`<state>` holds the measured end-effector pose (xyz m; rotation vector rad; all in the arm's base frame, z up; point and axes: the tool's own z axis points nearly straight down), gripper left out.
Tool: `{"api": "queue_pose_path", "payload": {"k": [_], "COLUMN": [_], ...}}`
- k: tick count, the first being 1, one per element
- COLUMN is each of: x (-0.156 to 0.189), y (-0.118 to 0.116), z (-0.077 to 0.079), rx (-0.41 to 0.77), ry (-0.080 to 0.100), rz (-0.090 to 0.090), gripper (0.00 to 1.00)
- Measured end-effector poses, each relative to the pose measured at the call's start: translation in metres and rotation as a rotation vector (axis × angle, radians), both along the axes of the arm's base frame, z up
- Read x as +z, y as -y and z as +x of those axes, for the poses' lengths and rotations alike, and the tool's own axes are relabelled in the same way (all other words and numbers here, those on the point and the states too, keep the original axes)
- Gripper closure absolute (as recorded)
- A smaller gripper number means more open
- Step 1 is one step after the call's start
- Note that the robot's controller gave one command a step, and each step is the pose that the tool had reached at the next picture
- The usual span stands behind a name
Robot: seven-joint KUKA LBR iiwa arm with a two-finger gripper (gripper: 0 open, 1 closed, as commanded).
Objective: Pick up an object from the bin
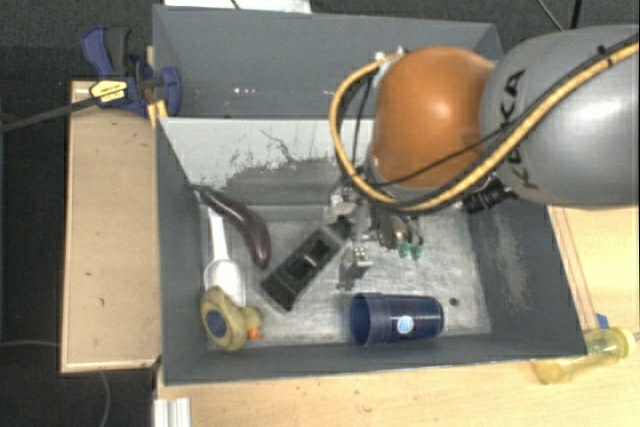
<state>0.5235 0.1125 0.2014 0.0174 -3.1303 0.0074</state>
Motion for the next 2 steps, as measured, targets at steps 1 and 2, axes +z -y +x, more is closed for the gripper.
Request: {"api": "queue_pose_path", "payload": {"k": [1, 2], "x": [-0.007, -0.120], "y": [0.006, -0.016], "z": [-0.009, 0.024], "rx": [0.008, -0.045], "ry": [0.028, 0.025], "rz": [0.009, 0.005], "gripper": [0.00, 1.00]}}
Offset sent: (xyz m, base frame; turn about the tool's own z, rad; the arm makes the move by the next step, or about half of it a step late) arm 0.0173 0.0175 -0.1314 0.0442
